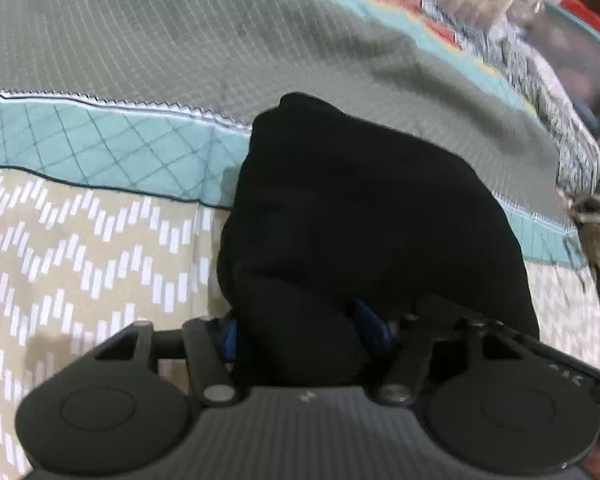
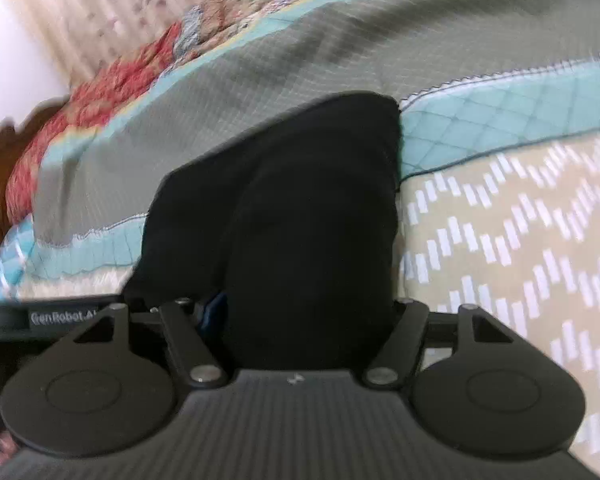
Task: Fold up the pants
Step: 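Set the folded pants down on the quilt and open both grippers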
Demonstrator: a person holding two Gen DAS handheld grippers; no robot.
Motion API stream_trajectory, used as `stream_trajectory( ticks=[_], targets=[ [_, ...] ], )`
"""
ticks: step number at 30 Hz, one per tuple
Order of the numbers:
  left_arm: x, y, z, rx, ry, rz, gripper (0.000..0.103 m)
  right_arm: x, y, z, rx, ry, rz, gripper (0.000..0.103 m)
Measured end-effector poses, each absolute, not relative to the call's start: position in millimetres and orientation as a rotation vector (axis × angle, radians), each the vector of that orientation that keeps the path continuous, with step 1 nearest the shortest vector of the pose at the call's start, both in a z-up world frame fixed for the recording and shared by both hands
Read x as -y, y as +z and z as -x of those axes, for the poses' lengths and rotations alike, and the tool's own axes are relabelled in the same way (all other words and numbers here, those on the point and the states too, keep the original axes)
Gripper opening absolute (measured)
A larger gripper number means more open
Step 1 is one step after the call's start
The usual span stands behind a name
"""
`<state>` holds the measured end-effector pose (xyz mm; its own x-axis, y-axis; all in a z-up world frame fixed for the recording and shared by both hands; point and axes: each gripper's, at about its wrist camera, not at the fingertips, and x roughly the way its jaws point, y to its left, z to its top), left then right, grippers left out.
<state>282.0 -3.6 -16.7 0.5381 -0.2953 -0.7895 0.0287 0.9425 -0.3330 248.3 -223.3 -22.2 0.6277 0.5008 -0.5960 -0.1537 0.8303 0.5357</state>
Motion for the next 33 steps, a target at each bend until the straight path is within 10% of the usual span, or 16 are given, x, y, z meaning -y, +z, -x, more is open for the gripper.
stream_trajectory(
  ticks=[12, 25, 33],
  targets=[
    [-6, 41, -174, -0.893, -0.086, 0.197, 0.062, 248, 21, -130, -0.663, 0.227, -0.4, 0.085],
    [16, 100, -21, -0.613, -0.035, -0.001, 0.103, 235, 84, 12, -0.375, -0.004, -0.164, 0.103],
    [25, 112, 19, -0.666, -0.002, -0.061, 0.103, 256, 91, 37, -0.34, 0.064, -0.433, 0.103]
  ],
)
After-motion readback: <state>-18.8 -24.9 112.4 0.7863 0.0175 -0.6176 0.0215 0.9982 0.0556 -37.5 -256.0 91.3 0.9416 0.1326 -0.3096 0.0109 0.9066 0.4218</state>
